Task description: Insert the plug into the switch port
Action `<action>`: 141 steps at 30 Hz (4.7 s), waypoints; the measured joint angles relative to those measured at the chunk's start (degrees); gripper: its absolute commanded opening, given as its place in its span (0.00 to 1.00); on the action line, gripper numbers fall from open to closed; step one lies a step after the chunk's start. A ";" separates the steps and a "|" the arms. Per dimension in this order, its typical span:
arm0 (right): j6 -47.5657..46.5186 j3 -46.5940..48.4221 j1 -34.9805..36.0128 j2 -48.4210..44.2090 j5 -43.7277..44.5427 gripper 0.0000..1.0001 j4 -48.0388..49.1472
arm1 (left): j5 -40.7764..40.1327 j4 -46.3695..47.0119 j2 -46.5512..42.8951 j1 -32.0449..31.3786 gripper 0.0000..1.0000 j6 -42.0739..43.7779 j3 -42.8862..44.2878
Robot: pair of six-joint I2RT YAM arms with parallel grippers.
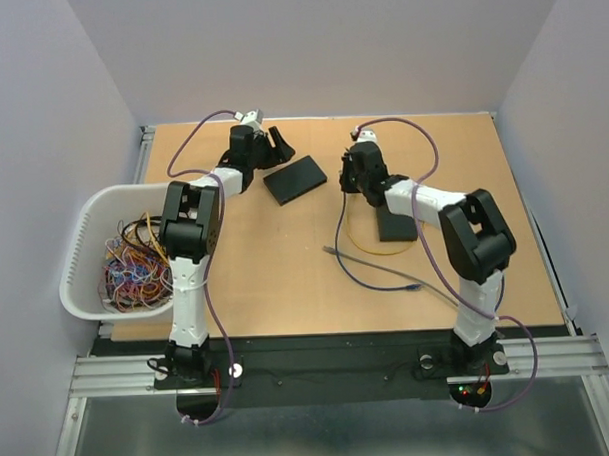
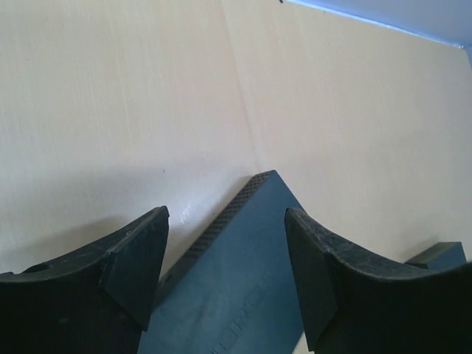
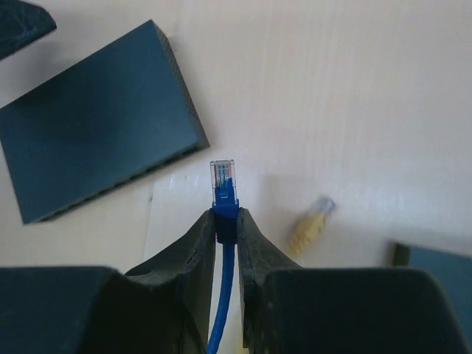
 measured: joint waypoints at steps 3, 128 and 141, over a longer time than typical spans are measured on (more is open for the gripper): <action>-0.26 8.31 -0.94 8.87 -0.37 0.01 -0.72 | 2.19 -1.33 4.15 0.76 0.74 0.04 3.61; 2.67 -2.99 24.65 2.60 3.93 0.00 -7.74 | 7.58 23.28 -17.62 0.28 0.47 -3.56 -44.50; -5.60 -5.88 24.94 3.04 2.99 0.00 -2.21 | 7.89 23.39 -17.62 0.24 0.46 -2.75 -44.44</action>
